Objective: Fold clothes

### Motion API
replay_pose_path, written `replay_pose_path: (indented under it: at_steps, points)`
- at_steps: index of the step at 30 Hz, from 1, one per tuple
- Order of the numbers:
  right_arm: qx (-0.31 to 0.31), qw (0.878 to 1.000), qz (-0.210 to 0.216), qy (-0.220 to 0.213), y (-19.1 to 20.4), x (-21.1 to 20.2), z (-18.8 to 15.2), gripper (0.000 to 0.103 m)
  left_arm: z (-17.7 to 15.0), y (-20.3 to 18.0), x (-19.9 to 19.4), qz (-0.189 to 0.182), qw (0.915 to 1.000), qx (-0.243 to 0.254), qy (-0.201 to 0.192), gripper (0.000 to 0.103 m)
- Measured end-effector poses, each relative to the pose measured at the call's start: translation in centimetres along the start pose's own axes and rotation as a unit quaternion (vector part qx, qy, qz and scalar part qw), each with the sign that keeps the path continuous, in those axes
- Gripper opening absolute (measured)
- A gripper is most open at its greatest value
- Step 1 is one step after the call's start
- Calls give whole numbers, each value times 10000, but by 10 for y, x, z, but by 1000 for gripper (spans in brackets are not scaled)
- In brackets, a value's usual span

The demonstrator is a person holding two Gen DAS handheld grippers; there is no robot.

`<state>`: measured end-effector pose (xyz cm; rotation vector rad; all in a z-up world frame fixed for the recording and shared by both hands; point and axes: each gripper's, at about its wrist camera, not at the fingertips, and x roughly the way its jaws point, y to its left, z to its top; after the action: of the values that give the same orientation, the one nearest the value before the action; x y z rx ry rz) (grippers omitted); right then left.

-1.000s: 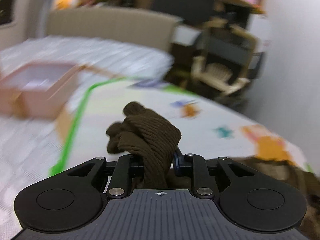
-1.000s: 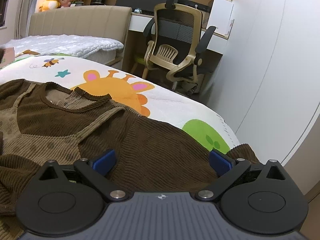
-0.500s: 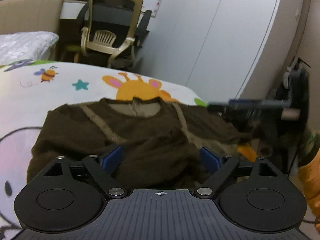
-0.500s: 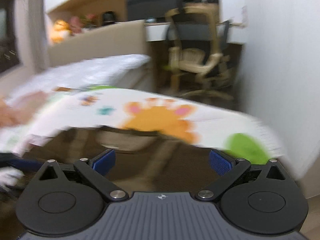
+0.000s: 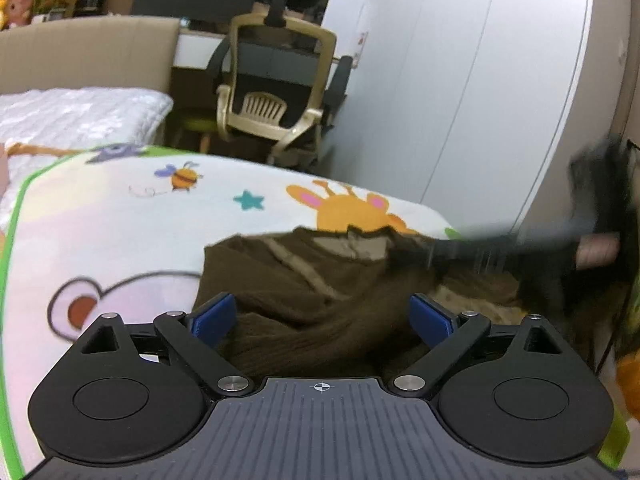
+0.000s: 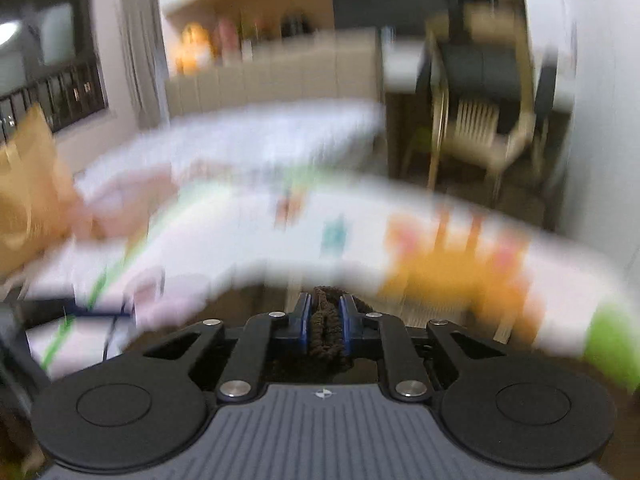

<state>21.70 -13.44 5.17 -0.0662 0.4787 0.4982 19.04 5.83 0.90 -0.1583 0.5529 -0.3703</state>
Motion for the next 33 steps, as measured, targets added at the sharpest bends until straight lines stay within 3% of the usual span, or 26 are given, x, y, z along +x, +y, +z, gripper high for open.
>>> replay_pose_path:
  at_steps: [2, 5, 7, 9, 12, 16, 18, 25, 27, 30, 33]
  points:
    - [-232, 9982, -311, -455, -8, -17, 19, 14, 3, -5, 4, -124, 9999, 40, -3, 98]
    - [-469, 9944, -778, -532, -25, -23, 17, 14, 2, -14, 15, -318, 9993, 124, 126, 99]
    - [-597, 9919, -1105, -168, -41, -14, -4, 15, -3, -19, 27, -414, 9984, 226, 325, 99]
    - [-339, 9902, -1260, 492, -63, 0, -30, 17, -10, -23, 40, -409, 9970, 341, 569, 99]
    - [130, 9853, -1459, 884, -93, -3, -60, 26, -14, -24, 48, -347, 9954, 448, 771, 99]
    - [425, 9826, -1694, 629, -117, -31, -69, 41, -8, -21, 50, -317, 9949, 447, 852, 99]
    - [442, 9781, -1991, 418, -130, -47, -67, 61, -4, -21, 48, -340, 9955, 364, 804, 100]
    - [859, 9456, -3127, 242, -195, -85, -82, 64, 1, -18, 52, -378, 9956, 117, 852, 100]
    - [918, 9455, -3109, 288, -201, -86, -90, 64, 0, -21, 54, -391, 9951, 92, 907, 100]
    - [616, 9572, -2779, 521, -188, -70, -100, 64, -3, -25, 56, -442, 9942, 106, 974, 101]
    - [338, 9543, -2828, 901, -182, -42, -110, 64, -5, -29, 55, -460, 9938, 123, 1003, 101]
